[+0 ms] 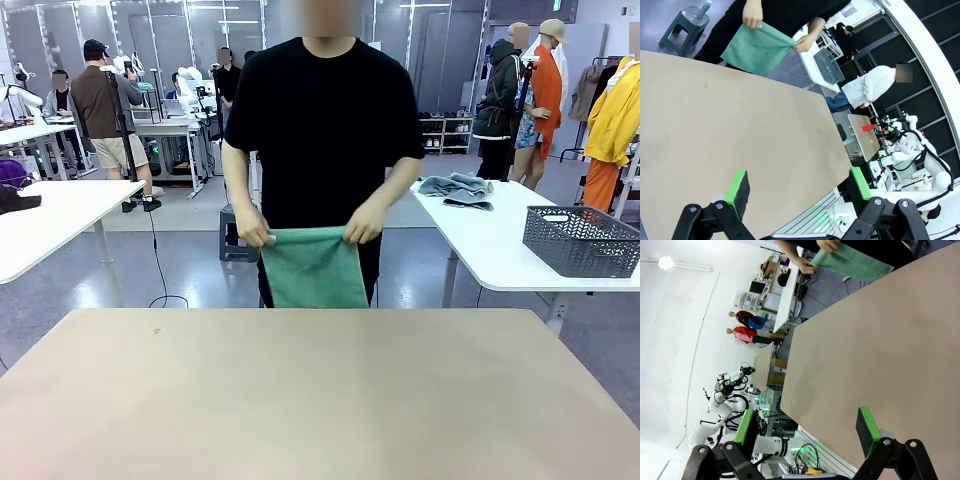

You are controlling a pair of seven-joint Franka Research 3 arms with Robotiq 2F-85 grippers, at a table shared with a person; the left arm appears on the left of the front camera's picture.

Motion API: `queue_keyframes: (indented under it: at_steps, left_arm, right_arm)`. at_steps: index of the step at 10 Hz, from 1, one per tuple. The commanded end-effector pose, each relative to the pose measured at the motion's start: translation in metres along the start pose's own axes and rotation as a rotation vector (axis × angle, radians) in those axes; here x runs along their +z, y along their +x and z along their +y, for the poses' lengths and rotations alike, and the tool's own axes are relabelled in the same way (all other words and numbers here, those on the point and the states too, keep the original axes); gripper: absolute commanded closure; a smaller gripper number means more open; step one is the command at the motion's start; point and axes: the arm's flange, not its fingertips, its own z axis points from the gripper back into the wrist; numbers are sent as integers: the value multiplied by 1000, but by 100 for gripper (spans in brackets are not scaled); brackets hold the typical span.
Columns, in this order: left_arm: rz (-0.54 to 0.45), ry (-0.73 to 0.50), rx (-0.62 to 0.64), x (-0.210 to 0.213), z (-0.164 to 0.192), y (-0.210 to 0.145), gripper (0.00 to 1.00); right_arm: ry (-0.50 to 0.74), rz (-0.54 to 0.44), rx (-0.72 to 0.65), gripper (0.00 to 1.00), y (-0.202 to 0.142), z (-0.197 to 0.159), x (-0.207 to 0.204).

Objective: Fold the towels and place them in the basket.
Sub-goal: When a person lays out a Towel with hook on the table, fold it in half twice.

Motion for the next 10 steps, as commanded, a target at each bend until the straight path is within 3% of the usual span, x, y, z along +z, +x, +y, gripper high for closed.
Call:
queue_keyframes:
  at_steps: [1, 10]
  left_arm:
    - [-7, -16, -16, -1, 0, 0, 0]
    - [-7, -16, -16, -1, 0, 0, 0]
  right_arm:
    - [10, -1, 2, 0, 0, 0, 0]
    - [10, -1, 2, 0, 0, 0, 0]
